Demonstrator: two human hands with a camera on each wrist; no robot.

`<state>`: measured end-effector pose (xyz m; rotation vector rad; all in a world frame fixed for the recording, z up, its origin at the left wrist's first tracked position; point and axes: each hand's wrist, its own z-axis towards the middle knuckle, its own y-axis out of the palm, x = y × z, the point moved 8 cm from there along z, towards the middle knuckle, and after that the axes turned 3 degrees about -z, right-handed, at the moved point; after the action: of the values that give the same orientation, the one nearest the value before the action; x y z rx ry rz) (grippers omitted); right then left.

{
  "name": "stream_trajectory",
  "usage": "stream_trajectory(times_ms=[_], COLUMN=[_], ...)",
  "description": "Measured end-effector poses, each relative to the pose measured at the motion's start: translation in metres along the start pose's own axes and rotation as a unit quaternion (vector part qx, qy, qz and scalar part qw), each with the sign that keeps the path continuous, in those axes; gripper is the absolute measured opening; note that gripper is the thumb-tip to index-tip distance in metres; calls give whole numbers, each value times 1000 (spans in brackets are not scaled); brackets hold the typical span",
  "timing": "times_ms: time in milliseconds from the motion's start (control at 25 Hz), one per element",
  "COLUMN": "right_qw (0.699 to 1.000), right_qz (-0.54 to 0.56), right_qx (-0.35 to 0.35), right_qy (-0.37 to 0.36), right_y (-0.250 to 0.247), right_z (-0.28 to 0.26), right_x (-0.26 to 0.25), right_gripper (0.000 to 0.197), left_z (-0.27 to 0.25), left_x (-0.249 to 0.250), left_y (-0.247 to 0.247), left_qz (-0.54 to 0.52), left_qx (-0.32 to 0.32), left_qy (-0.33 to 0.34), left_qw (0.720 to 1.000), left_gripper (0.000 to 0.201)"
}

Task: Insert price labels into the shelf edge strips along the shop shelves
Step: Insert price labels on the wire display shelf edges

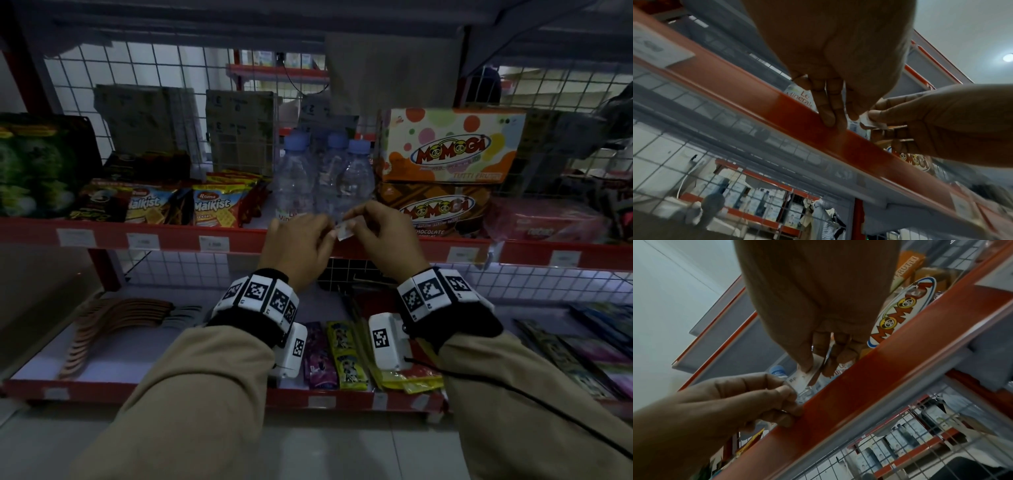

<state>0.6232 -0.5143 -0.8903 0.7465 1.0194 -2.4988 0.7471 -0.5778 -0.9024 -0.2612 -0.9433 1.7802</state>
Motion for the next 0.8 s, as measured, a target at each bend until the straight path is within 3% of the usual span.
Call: stream_trajectory(times_ms=[120,280,600,800], right_qw=[998,994,997,998], right_qz=[5,30,-29,-49], right_qx=[56,102,67,23], right_qy=[3,10,-38,-43], right_y=[-5,1,21,25], right_z=[0,1,-1,-2], right_x=[0,-3,-15,-12], right_gripper=[9,8,14,16], left_z=[-1,-6,-6,-9], left_x=[3,-8,-34,-30], left_y=[-4,-11,-15,-11], left_qz=[82,119,-35,8], left_qx=[-11,1,22,14], left_qy=[42,25,-46,-20], left_qw=[996,993,998,1000], left_gripper=[12,12,28,25])
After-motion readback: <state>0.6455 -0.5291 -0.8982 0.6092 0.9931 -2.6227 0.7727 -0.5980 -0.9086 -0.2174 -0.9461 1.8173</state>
